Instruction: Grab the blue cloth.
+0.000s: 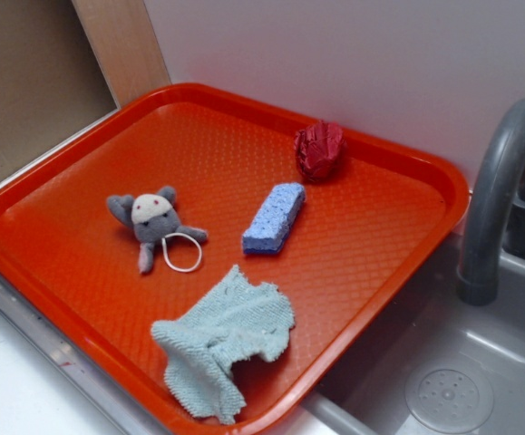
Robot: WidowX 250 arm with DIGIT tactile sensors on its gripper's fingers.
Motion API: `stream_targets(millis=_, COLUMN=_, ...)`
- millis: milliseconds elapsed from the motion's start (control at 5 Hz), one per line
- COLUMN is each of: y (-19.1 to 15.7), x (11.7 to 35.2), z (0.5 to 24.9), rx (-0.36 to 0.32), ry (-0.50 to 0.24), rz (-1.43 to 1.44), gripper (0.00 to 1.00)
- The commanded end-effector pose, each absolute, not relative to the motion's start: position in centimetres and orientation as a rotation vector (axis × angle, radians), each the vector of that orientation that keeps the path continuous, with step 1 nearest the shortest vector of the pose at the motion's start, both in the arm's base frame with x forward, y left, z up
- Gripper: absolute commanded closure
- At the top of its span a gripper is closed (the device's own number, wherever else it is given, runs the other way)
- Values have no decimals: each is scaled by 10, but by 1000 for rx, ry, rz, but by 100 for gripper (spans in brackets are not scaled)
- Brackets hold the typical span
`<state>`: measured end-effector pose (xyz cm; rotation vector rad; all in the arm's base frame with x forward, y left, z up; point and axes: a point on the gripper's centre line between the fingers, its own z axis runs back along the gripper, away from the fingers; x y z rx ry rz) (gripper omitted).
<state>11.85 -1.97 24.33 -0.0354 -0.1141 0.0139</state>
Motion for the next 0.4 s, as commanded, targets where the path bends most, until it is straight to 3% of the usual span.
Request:
stream_targets(millis=0, y=-20, x=119, z=243, rx=-35, ry=-114, rz=14, gripper=0)
stream_targets(millis=200, y=-62, x=134, z=248, rx=-31, ry=-176, rz=-162, gripper=0)
